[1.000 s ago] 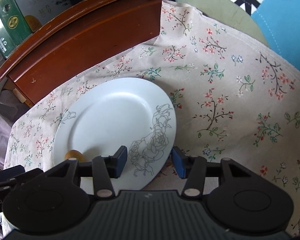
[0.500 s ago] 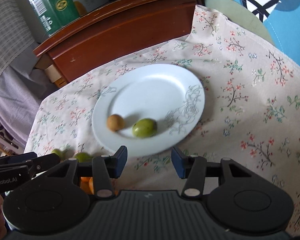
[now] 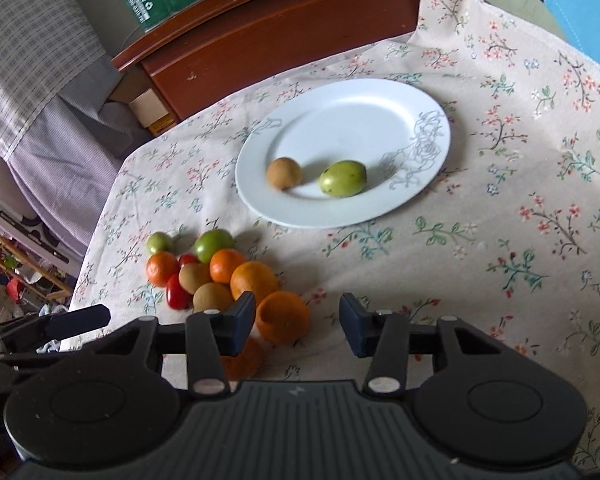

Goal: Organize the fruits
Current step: 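Move both tools back to the fruit cluster toward the mandarin oranges, then grasp a mandarin orange with the right tool while the left tool grasps another orange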

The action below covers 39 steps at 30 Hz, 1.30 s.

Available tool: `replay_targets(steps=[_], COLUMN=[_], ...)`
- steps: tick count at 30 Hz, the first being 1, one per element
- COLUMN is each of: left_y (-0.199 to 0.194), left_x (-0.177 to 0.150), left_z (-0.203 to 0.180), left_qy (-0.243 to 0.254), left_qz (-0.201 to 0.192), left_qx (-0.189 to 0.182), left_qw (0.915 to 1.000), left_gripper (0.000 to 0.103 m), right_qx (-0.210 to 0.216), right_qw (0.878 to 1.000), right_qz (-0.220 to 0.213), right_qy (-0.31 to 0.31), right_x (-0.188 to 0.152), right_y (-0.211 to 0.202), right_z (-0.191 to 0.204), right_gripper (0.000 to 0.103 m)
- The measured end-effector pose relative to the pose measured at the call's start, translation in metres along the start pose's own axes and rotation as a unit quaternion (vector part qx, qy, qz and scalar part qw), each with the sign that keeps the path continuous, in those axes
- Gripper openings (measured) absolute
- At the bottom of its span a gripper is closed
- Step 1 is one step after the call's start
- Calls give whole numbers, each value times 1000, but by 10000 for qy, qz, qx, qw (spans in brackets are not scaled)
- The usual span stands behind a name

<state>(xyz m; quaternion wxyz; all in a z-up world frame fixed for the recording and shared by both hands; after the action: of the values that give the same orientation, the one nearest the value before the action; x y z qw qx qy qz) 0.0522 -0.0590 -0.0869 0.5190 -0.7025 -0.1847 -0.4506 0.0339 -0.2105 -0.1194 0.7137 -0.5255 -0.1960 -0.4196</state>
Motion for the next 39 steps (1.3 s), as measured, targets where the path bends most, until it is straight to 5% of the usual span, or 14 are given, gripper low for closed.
replay_targets(steps=[14, 19, 22, 39], left_y=[-5, 1, 8, 9], left_x=[-16, -21, -25, -25], left_z=[-53, -64, -67, -81], left_qy=[1138, 1572, 1649, 2147], left_qz=[-316, -390, -315, -477], left_qx=[-649, -738, -795, -998], left_qw=[9909, 9840, 9826, 9704], left_gripper=[72, 60, 51, 51], right_qx=[111, 5, -55, -316], right_qw=[9995, 9998, 9999, 9985], right_qz=[2, -34, -67, 126], right_qy=[-304, -216, 76, 427], right_x=[-5, 0, 7, 3], right_y=[5, 2, -4, -5], right_z=[10, 4, -5, -21], right_gripper=[32, 31, 31, 32])
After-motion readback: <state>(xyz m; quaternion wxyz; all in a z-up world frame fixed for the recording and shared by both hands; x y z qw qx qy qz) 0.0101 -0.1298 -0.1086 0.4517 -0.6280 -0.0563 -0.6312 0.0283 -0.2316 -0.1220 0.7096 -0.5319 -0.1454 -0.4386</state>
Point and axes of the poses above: each gripper's, at about its wrist camera, not at the fingertips, and y roughly the way its jaws point, z to its left, x to its top, the point moved 7 cm from there along y, roughly the way its jaws point, and after that the axes turned 15 degrees about -z, right-handed, at the moved point
